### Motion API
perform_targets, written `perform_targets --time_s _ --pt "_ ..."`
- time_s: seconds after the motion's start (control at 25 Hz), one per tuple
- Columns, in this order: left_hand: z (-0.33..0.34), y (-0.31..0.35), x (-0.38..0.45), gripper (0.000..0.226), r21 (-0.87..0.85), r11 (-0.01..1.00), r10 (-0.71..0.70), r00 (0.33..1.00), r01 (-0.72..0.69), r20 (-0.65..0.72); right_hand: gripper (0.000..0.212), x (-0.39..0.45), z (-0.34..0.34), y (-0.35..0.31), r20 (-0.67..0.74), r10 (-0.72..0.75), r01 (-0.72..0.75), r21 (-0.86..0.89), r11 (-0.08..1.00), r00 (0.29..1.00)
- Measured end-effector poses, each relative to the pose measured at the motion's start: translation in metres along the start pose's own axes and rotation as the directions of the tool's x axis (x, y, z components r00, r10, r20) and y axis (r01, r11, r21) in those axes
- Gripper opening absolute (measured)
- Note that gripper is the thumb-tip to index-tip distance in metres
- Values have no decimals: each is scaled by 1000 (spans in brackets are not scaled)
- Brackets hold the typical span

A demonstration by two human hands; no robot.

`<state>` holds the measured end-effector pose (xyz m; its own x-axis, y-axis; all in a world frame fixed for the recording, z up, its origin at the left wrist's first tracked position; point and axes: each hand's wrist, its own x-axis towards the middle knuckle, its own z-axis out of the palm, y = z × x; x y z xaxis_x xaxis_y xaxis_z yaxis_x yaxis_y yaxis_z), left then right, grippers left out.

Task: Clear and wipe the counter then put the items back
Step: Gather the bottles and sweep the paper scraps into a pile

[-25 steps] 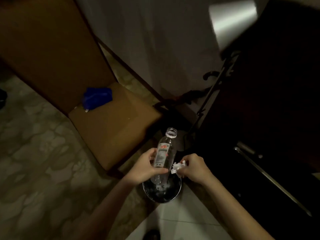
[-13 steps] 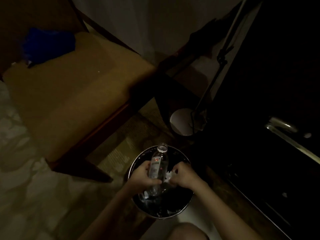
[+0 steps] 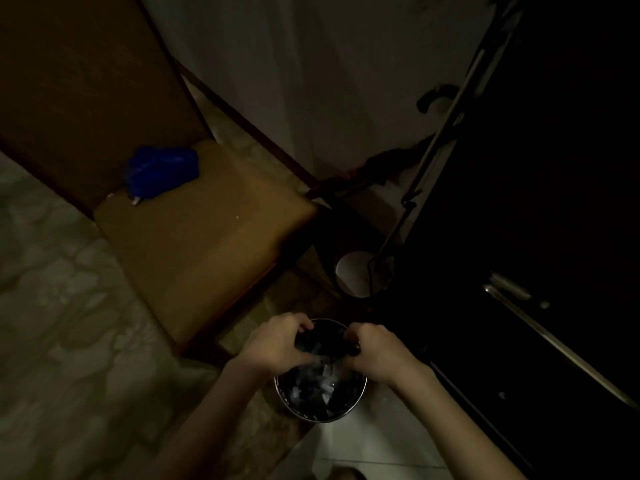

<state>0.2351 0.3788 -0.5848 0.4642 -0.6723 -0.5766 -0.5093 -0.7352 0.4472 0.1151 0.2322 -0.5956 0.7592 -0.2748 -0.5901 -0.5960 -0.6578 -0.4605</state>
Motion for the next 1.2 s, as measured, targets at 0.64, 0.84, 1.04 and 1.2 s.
perform_targets --time_s 0.64,0.84,1.04,1.2 --pt "-350 299 -252 56 510 787 495 848 -346 -188 38 -340 -359 -190 -490 -136 15 -243 970 861" --pt "-358 390 -262 48 531 698 648 740 -481 -182 39 -410 -401 -146 -655 -43 -119 -201 972 755" --pt "-342 468 -242 48 508 687 645 758 -519 -98 40 -444 -427 -77 -687 45 -159 -104 982 725" --pt "-324 534 -223 47 510 676 662 743 -532 -102 40 -460 -464 -20 -702 69 -195 -101 976 708"
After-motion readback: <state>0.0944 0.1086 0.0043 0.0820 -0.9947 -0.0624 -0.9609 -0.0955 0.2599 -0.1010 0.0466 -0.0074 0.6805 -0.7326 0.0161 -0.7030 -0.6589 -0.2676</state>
